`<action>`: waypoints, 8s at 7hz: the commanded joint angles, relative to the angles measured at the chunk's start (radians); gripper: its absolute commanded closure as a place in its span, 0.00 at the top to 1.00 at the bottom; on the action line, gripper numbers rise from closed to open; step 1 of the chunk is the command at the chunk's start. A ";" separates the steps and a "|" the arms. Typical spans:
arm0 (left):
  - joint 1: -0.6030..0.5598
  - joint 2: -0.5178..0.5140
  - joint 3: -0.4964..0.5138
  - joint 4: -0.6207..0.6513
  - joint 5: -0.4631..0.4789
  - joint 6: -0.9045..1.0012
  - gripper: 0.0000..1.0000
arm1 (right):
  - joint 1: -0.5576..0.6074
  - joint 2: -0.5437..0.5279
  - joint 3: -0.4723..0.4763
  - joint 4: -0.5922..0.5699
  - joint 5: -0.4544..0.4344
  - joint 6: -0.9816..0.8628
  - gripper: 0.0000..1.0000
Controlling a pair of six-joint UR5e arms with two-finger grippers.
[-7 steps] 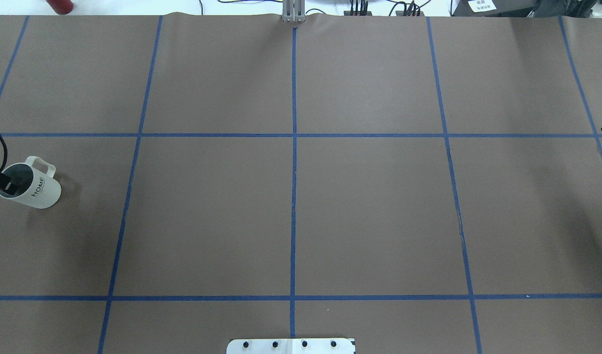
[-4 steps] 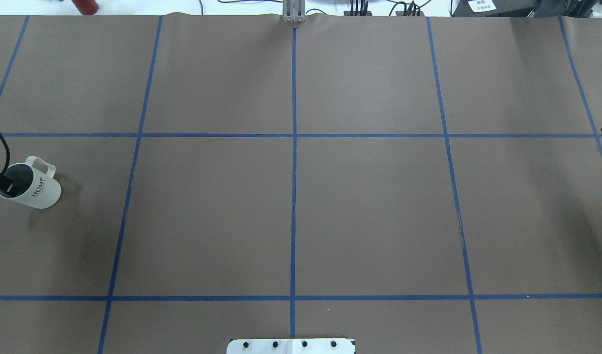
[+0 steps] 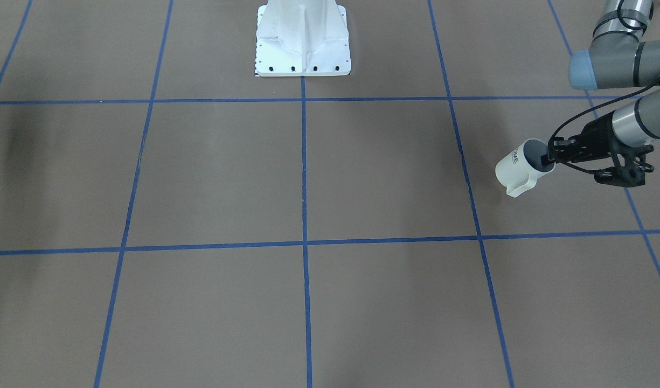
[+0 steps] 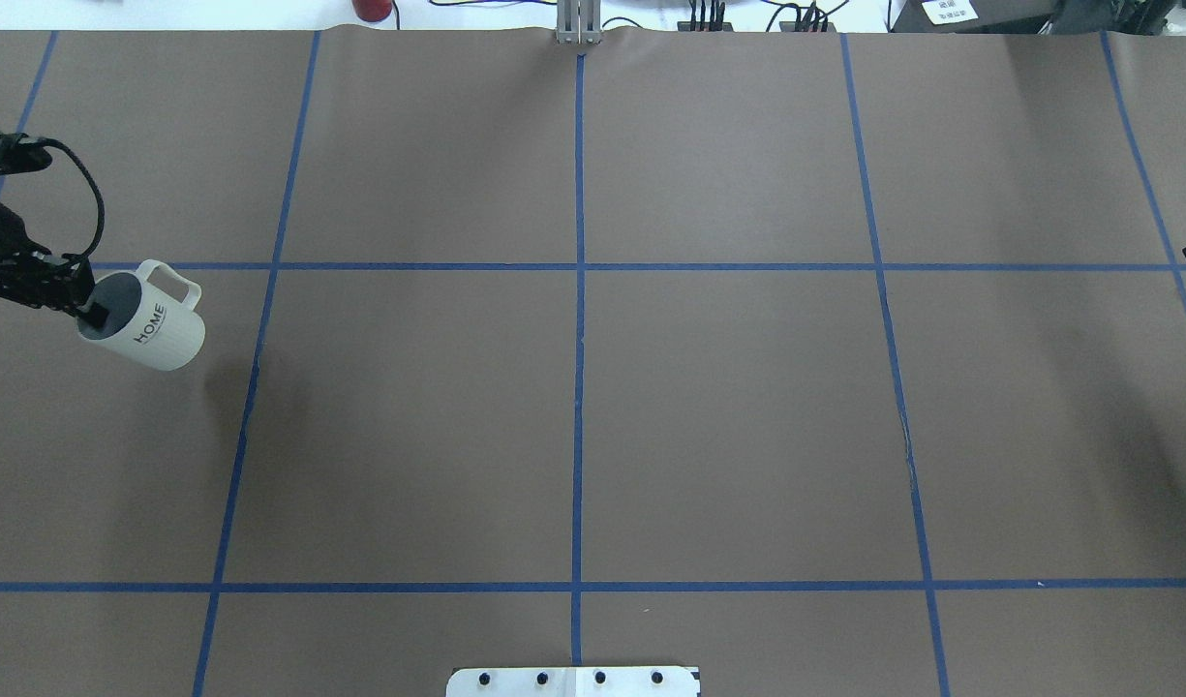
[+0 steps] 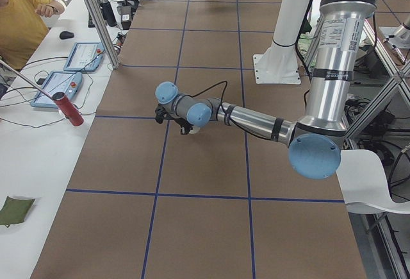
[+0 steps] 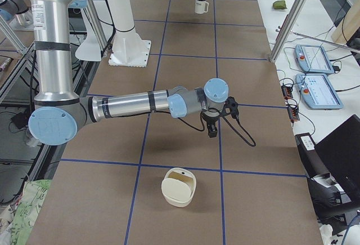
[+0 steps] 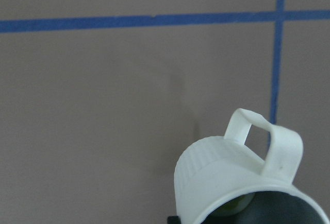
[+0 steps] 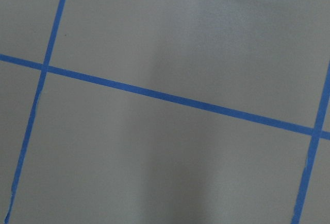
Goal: Left arm hands cup to right arm to dump lemon
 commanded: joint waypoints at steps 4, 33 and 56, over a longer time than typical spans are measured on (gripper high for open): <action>0.226 -0.482 0.052 0.023 0.106 -0.691 0.00 | -0.071 0.043 -0.004 0.496 -0.026 0.422 0.99; 0.378 -1.058 0.415 0.382 0.245 -1.143 0.00 | -1.050 0.383 -0.035 0.896 -1.636 0.655 0.98; 0.254 -1.009 0.292 0.370 0.317 -1.120 1.00 | -0.807 -0.369 -0.105 1.712 -1.598 0.996 0.24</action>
